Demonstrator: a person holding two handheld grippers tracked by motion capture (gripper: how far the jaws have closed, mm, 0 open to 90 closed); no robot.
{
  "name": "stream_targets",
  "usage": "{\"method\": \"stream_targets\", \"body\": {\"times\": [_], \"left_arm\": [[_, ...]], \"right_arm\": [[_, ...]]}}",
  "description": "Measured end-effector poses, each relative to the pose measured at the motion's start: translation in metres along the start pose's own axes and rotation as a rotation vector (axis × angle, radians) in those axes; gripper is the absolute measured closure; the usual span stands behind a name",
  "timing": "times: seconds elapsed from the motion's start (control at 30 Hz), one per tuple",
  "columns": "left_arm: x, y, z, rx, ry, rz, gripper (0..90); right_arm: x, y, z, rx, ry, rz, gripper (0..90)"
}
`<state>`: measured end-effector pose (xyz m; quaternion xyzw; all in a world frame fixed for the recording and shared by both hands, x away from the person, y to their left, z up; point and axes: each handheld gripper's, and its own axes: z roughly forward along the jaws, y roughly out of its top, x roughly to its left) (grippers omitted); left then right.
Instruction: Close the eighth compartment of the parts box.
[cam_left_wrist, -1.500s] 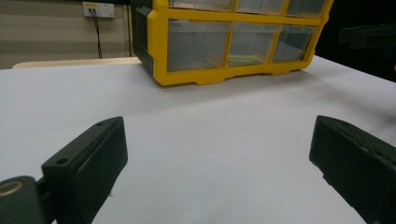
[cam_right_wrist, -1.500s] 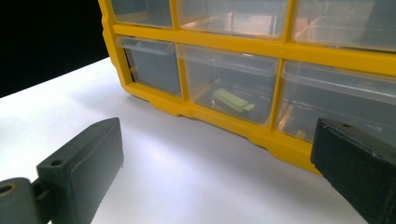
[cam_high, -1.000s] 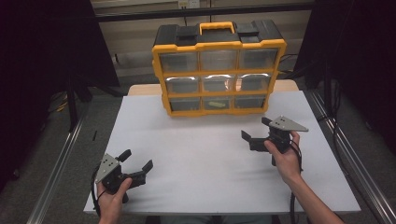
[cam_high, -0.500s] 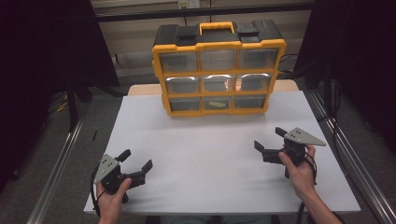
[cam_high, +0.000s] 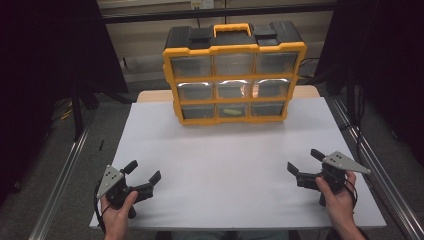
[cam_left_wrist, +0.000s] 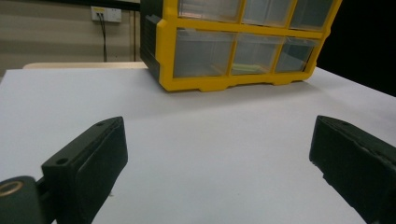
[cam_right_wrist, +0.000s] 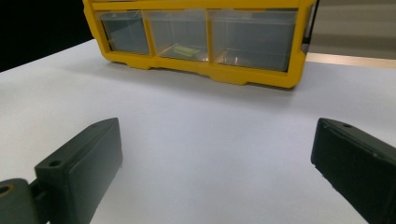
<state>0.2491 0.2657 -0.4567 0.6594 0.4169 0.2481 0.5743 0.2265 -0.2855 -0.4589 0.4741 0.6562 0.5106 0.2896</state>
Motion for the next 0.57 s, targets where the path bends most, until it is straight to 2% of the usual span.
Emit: {"method": "stream_targets", "body": {"times": [0.17,0.3,0.37,0.57], "left_arm": [[0.001,-0.003,0.002,0.012,0.004,-0.005,4.4],[0.000,-0.003,0.002,0.027,-0.006,0.014,4.4],[0.000,-0.003,0.003,0.030,-0.005,0.018,4.4],[0.001,-0.004,0.006,0.038,-0.003,0.016,4.4]], "right_arm": [[-0.004,-0.006,-0.008,0.025,-0.006,0.001,1.8],[-0.007,-0.012,-0.011,0.048,-0.018,0.022,1.9],[-0.008,-0.011,-0.011,0.031,-0.021,0.030,1.9],[0.000,-0.010,-0.005,0.038,0.011,0.001,1.8]]}}
